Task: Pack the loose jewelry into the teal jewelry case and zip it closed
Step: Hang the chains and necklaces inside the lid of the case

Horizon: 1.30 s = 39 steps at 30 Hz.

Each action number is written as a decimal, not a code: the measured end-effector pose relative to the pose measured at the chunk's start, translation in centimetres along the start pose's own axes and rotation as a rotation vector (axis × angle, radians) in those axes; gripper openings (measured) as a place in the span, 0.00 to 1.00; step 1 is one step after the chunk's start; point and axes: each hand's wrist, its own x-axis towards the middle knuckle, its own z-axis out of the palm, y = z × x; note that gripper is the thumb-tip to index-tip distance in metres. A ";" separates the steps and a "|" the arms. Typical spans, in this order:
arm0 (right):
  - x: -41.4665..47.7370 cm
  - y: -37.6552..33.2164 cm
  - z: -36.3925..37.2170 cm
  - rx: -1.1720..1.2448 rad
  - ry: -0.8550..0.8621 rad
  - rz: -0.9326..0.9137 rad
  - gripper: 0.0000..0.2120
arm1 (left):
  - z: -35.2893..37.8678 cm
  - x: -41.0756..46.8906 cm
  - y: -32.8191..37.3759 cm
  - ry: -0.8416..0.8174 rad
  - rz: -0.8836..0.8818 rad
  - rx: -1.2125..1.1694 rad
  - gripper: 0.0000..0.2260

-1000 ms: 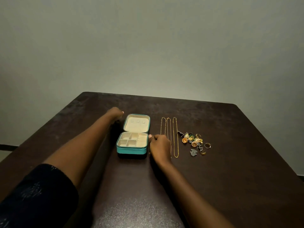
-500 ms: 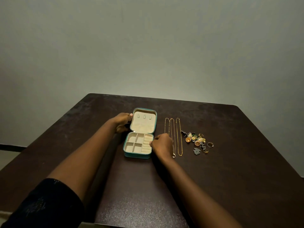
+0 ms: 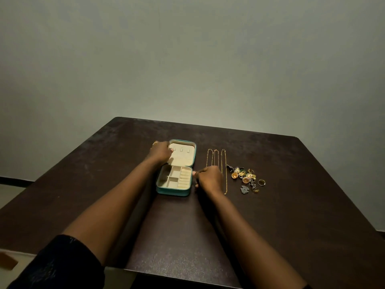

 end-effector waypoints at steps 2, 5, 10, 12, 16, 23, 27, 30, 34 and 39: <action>0.7 0.2 -1.4 0.052 0.025 -0.014 0.10 | 0.2 -0.9 1.4 0.025 0.044 0.063 0.18; 2.4 0.6 -4.4 0.076 0.103 -0.041 0.07 | 0.6 -2.5 3.4 0.050 0.164 0.133 0.18; 6.1 1.5 -8.6 -0.004 0.213 -0.050 0.10 | 3.0 -6.7 6.6 -0.287 0.523 0.190 0.12; 7.5 1.8 -9.2 -0.054 0.211 -0.058 0.11 | 4.5 -7.7 7.5 -0.359 0.576 0.291 0.10; 9.3 2.0 -9.3 -0.158 0.159 -0.112 0.12 | 6.4 -8.3 8.2 -0.374 0.574 0.417 0.12; 13.0 1.9 -7.7 -0.311 0.091 -0.196 0.10 | 7.4 -7.4 8.1 -0.343 0.685 0.537 0.14; 14.8 1.6 -6.8 -0.373 0.065 -0.209 0.11 | 7.3 -6.8 7.9 -0.369 0.708 0.529 0.14; 16.1 1.6 -6.3 -0.429 0.052 -0.211 0.12 | 7.3 -6.6 7.9 -0.396 0.743 0.532 0.14; 18.0 1.5 -6.1 -0.540 0.028 -0.231 0.13 | 7.6 -6.5 7.9 -0.325 0.831 0.605 0.15; 18.2 1.0 -5.7 -0.642 0.054 -0.248 0.11 | 8.5 -6.0 7.7 -0.282 0.851 0.626 0.16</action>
